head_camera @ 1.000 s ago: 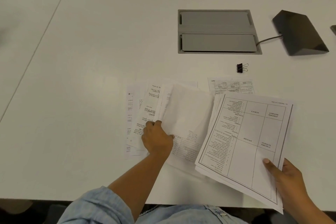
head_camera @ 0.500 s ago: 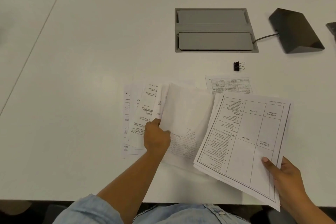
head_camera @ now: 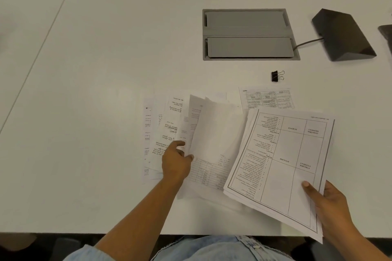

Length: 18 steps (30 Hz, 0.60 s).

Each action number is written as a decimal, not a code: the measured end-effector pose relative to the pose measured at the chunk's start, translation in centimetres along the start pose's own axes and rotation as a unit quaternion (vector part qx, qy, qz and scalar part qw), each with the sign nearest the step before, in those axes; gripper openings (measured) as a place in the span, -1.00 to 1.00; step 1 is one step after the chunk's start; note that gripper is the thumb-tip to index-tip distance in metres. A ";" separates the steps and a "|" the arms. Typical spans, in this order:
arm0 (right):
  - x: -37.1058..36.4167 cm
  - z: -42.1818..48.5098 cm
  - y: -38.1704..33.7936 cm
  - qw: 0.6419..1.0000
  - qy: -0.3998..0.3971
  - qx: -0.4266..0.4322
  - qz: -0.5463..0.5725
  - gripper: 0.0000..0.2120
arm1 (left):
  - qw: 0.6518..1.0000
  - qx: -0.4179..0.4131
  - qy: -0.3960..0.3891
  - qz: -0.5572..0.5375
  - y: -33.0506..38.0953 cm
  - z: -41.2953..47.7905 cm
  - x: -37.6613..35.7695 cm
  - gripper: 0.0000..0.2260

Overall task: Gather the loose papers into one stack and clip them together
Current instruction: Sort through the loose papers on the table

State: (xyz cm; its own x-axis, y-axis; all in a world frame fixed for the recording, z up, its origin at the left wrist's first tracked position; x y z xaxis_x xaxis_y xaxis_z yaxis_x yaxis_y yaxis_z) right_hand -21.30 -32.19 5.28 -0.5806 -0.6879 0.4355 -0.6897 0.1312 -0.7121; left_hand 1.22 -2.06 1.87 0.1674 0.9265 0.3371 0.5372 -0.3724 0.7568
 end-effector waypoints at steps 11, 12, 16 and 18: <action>0.0 0.0 0.0 1.000 -0.002 0.005 0.007 -0.89 | 0.994 0.012 -0.003 -0.112 0.5 -0.4 0.4 -0.83; 0.0 0.0 0.0 1.000 -0.003 0.005 0.003 -0.87 | 0.994 0.006 0.009 -0.107 0.4 -0.3 0.6 -0.84; -0.2 -0.2 -0.2 1.000 -0.004 0.007 0.006 -0.81 | 0.995 -0.008 0.043 -0.094 1.2 -0.4 1.6 -0.75; -0.3 -0.2 -0.4 1.000 -0.002 0.010 0.012 -0.83 | 0.994 -0.014 0.044 -0.103 1.5 -0.4 2.0 -0.72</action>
State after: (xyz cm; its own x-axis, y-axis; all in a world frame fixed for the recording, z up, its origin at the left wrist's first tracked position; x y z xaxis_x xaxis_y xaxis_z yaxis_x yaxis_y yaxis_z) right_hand -20.99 -31.89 5.53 -0.5955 -0.6873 0.4159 -0.6663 0.1333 -0.7337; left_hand 2.07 -0.73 3.89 -0.0166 0.9753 0.2204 0.5300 -0.1783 0.8291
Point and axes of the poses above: each hand's wrist, its own z-axis towards the middle knuckle, its own x-axis out of the back of the hand, y = z × x, the point moved 4 cm from there along z, towards the middle knuckle, and after that the axes turned 10 degrees about -z, right-handed, at the moved point
